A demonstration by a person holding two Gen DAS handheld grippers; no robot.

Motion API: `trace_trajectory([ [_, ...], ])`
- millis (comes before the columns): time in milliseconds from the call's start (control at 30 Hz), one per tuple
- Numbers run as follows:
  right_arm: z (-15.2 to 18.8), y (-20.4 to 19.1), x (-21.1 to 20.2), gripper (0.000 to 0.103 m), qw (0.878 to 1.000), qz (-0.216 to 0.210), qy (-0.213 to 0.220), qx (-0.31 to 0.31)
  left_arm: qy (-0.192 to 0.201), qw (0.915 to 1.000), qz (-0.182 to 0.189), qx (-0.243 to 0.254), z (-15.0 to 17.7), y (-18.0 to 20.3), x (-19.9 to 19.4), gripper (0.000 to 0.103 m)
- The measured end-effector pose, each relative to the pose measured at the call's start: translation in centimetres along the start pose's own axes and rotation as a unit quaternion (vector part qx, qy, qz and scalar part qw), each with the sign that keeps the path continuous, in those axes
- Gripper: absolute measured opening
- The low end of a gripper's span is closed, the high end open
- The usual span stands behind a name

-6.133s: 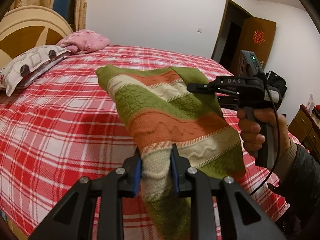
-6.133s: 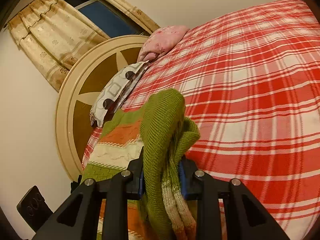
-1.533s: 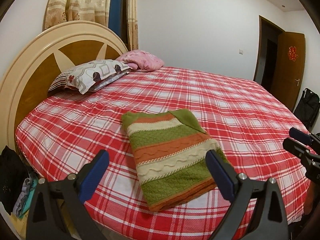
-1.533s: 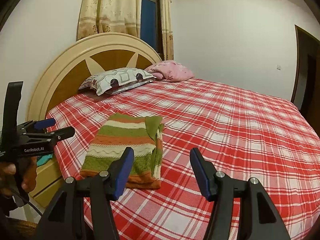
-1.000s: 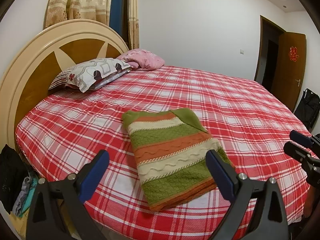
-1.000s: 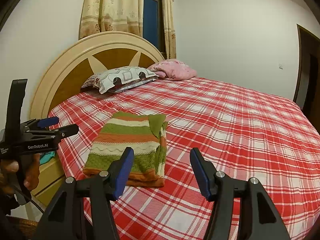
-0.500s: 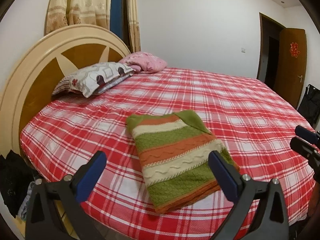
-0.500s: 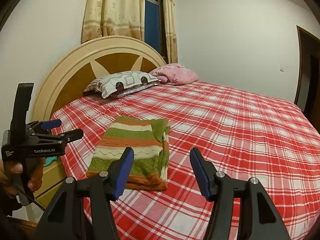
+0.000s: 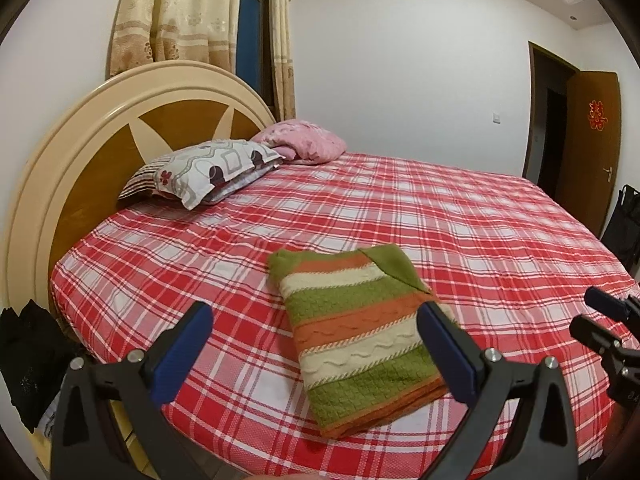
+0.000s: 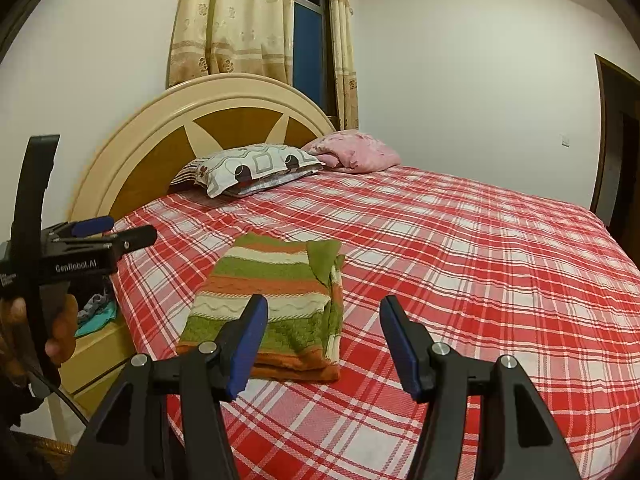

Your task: Fold small clothes

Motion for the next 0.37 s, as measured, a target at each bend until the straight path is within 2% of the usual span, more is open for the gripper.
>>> trace_trajectory([
  [367, 1.01, -0.42, 0.53, 0.059, 1.000, -0.007, -0.010, -0.003, -0.008, 1.0000, 0.004, 0.002, 0.86, 0.29, 0.75, 0.103],
])
Point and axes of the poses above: each gripper's, at about its wrist camera, not at the fingertips, and x roughly the way its jaws point, y to its right, z to its underside, the point moved 10 cm from there along x, roughly the way its jaws point, and after that the axes turned 9 degrees about x, right-handed, at the moved point
